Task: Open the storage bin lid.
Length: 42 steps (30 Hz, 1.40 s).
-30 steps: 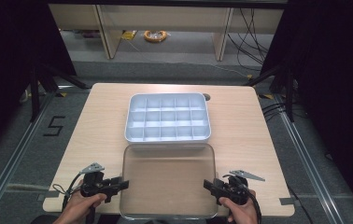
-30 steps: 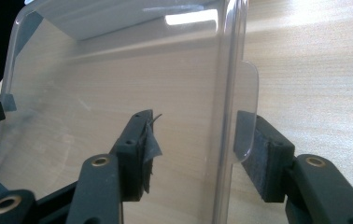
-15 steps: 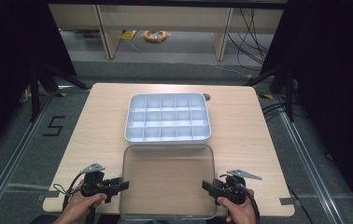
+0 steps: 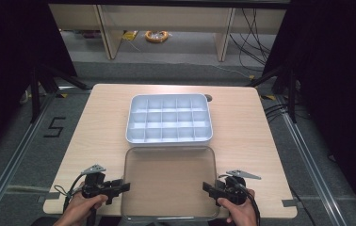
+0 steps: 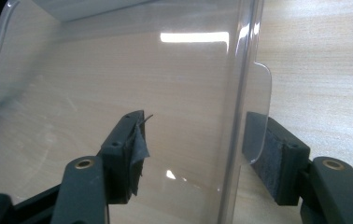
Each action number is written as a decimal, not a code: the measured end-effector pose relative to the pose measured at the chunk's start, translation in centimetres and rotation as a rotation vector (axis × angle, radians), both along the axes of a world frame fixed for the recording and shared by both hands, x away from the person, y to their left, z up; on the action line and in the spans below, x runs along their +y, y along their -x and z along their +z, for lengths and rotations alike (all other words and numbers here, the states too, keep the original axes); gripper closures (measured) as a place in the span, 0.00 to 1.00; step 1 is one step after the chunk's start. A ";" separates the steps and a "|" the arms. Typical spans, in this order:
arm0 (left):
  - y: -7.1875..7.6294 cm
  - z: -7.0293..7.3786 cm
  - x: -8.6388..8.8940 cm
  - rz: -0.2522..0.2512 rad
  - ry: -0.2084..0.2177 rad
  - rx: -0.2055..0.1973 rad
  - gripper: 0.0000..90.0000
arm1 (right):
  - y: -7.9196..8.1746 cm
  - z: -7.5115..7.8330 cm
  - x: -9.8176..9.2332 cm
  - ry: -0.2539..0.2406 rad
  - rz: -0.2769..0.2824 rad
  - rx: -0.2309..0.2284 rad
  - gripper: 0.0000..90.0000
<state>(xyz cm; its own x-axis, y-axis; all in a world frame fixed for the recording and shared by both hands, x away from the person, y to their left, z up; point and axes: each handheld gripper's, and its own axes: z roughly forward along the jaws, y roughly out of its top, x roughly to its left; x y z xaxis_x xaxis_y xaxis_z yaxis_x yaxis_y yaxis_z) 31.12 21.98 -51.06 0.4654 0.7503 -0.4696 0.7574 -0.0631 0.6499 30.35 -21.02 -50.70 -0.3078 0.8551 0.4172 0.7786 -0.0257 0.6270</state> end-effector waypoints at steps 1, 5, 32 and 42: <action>0.0 0.0 0.1 0.002 -0.001 -0.001 0.59 | -0.1 -0.1 0.1 0.009 -0.001 -0.001 0.44; -0.1 -0.1 0.2 0.012 -0.014 0.006 0.57 | -0.4 -0.1 0.6 0.028 0.008 0.006 0.40; -0.3 0.7 0.3 0.051 -0.031 -0.076 0.42 | -0.5 1.4 -0.2 0.142 0.005 -0.144 0.37; -0.3 0.9 0.1 0.012 -0.041 -0.095 0.31 | -0.2 1.9 -0.8 0.123 -0.010 -0.161 0.34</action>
